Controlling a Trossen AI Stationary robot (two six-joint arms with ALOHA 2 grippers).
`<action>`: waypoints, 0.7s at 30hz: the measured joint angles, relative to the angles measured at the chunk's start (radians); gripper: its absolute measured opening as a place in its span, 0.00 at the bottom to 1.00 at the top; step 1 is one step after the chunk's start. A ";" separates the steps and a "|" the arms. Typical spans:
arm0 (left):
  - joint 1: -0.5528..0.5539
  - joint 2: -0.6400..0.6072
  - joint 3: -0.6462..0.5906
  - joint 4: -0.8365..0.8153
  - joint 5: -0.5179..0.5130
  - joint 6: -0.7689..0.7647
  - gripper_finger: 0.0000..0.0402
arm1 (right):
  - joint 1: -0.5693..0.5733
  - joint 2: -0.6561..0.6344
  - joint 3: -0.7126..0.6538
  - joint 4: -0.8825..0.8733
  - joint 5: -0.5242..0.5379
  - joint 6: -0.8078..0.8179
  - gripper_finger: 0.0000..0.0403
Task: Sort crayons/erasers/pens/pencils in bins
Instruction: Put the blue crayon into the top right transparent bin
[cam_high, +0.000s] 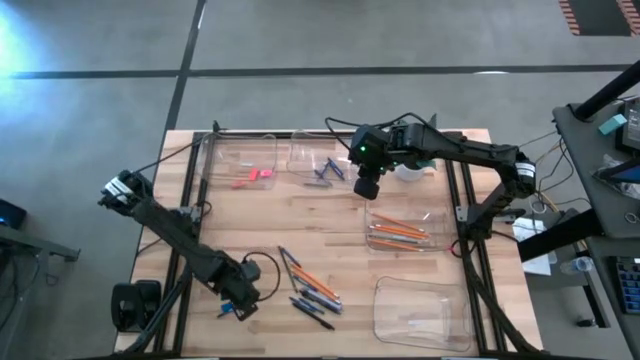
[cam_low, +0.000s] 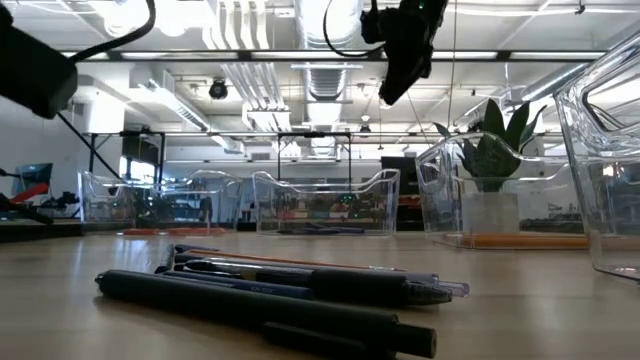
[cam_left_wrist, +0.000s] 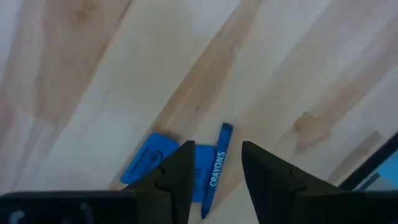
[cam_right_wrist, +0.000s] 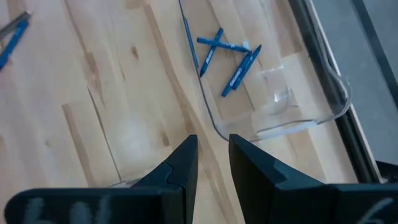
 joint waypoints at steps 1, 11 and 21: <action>-0.004 0.009 0.000 0.004 0.003 0.000 0.29 | 0.000 0.000 -0.004 0.000 0.000 0.000 0.20; -0.031 0.106 0.016 0.097 0.005 0.004 0.29 | 0.000 0.000 -0.009 0.005 0.000 0.026 0.20; -0.044 0.123 0.012 0.067 0.014 0.002 0.29 | 0.000 0.000 -0.009 0.006 0.000 0.042 0.20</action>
